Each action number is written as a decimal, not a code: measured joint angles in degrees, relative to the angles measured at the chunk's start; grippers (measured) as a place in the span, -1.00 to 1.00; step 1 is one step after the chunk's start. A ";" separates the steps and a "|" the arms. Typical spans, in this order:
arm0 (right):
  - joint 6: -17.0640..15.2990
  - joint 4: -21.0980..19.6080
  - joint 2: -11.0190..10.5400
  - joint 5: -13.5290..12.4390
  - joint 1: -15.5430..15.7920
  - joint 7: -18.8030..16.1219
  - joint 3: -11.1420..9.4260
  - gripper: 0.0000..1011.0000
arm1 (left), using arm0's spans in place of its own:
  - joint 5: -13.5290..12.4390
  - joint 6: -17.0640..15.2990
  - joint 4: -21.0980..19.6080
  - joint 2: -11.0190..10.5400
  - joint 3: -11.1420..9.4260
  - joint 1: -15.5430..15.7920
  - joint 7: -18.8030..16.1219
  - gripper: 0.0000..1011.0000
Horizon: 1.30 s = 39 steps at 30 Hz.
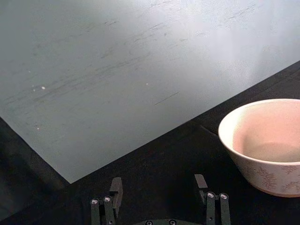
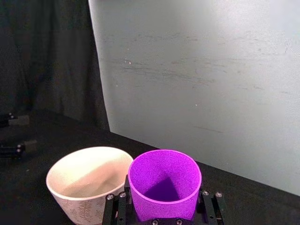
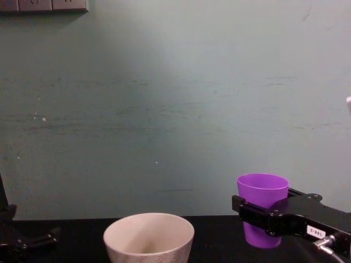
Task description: Pick up the cup and pour the mung beans from the cup into the bowl.
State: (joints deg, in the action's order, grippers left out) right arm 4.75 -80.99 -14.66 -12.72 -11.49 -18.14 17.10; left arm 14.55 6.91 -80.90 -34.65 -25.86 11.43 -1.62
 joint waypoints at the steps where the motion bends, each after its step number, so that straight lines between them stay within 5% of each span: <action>1: 0.00 0.00 0.00 0.00 0.00 0.00 0.00 0.43 | 0.00 0.00 0.00 0.00 0.00 0.00 0.00 0.98; 32: 0.00 0.00 0.00 0.00 0.00 0.00 0.00 0.43 | 0.00 0.00 0.00 0.00 0.00 0.00 0.00 0.98; 39: 0.58 -1.11 -0.59 6.68 -0.67 2.51 2.11 0.43 | 0.00 0.00 0.00 0.00 0.00 0.00 0.00 0.98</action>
State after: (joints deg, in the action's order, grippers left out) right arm 5.33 -82.10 -15.25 -6.04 -12.16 -15.63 19.21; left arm 14.55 6.91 -80.90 -34.65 -25.86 11.43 -1.62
